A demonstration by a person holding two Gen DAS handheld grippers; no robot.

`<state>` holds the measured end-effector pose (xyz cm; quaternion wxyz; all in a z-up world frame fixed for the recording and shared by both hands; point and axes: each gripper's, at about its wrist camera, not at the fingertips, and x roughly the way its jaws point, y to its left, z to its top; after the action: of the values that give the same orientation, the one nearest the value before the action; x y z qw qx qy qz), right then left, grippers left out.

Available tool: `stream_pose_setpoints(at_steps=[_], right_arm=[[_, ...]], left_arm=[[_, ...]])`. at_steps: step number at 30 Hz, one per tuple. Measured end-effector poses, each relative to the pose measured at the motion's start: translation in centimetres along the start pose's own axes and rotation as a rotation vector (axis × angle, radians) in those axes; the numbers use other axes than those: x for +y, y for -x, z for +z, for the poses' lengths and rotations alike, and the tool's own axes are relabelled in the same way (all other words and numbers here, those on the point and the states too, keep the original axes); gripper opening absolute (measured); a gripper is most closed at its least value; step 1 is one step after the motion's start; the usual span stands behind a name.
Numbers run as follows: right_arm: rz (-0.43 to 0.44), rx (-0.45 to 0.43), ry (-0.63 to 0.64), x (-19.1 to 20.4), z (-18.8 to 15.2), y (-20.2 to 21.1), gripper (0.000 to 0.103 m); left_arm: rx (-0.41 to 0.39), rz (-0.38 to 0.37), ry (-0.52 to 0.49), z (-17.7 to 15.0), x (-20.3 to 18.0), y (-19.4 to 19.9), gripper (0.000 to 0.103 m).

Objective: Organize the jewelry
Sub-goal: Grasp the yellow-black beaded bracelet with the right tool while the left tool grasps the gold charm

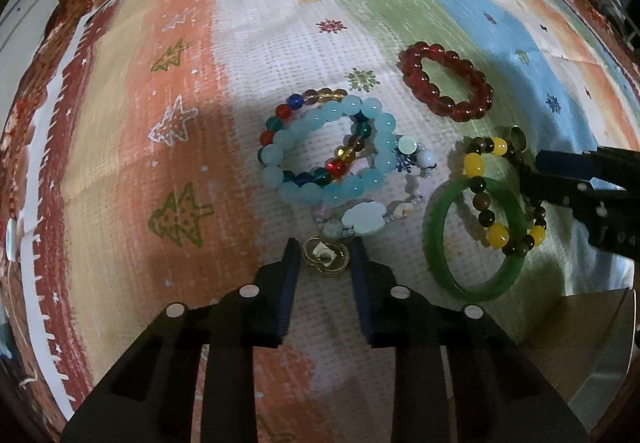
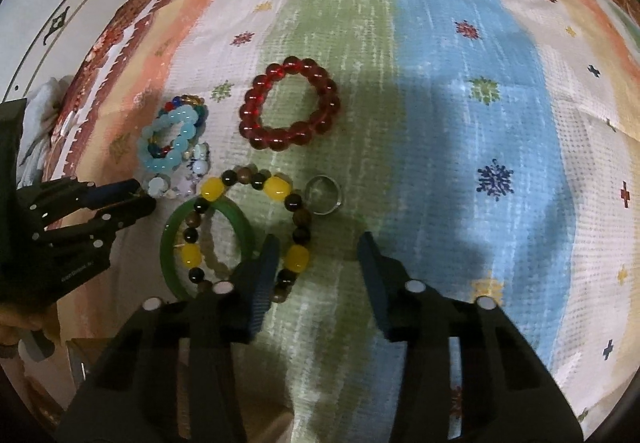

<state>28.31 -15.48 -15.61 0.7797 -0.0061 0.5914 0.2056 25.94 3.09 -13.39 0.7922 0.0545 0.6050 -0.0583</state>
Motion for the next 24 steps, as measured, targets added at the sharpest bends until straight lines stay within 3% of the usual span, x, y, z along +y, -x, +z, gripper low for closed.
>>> stream_pose_setpoints(at_steps=[2,3,11,24], right_arm=[[0.022,0.008,-0.014,-0.3,-0.1,-0.1,0.016],[0.038,0.018,-0.020,-0.4,-0.1,-0.2,0.014],[0.060,-0.013,0.000,-0.1,-0.4,1.0,0.014],[0.054,-0.136,0.087,3.2,-0.9,5.6,0.014]], left_arm=[[0.000,0.001,-0.004,-0.2,-0.1,0.0,0.021],[-0.001,-0.002,-0.003,-0.6,0.0,0.3,0.021],[-0.011,-0.036,0.029,-1.2,0.8,1.3,0.021],[-0.110,-0.106,0.094,-2.1,1.0,5.7,0.021]])
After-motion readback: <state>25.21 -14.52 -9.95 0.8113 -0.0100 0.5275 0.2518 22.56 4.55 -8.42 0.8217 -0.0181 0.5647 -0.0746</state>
